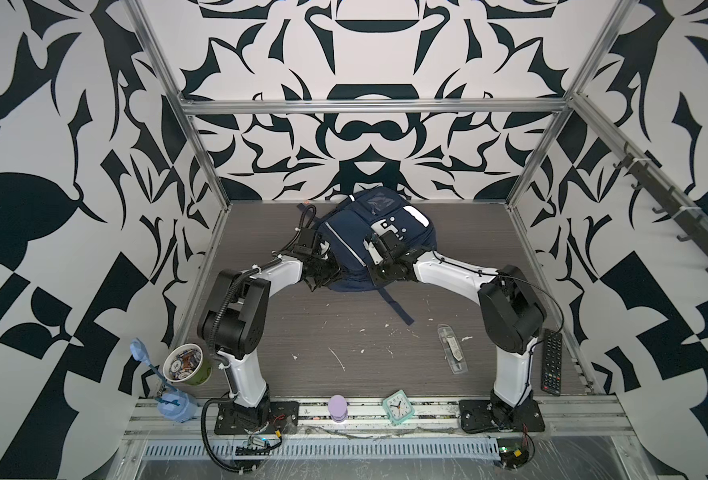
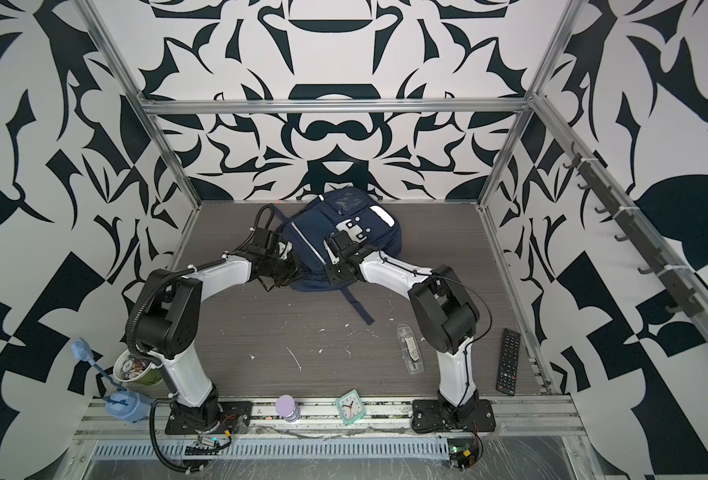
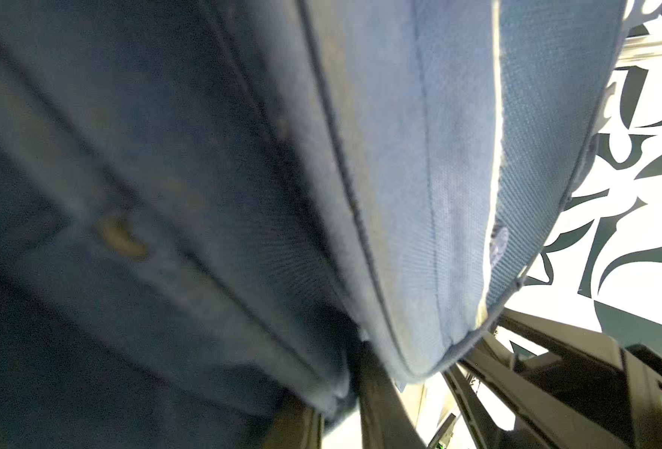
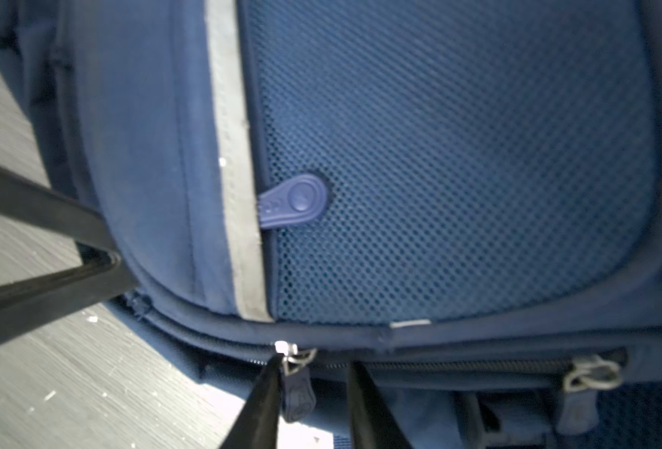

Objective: Pack books, pencil case, and school supplies into a backpack
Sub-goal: Unzip the student bag at the top-center of the table.

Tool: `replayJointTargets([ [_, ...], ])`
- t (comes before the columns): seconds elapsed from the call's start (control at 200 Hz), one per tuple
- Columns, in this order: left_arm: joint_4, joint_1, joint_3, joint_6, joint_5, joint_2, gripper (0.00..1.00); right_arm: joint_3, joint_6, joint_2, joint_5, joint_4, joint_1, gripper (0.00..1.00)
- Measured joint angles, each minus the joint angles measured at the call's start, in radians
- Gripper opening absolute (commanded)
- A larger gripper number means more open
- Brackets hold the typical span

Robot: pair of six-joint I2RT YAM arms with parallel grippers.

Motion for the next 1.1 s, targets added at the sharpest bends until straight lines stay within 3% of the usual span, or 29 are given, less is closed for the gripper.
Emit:
replayJointTargets([
  [0.295,0.003,-0.001,0.0,-0.003,0.0,0.011,0.2,0.0,-0.011,-0.001,0.021,-0.004,0.016,0.03],
  [1.105,0.006,-0.055,0.007,-0.029,0.0,0.033,0.22,0.08,0.035,0.024,0.003,-0.091,0.097,0.01],
])
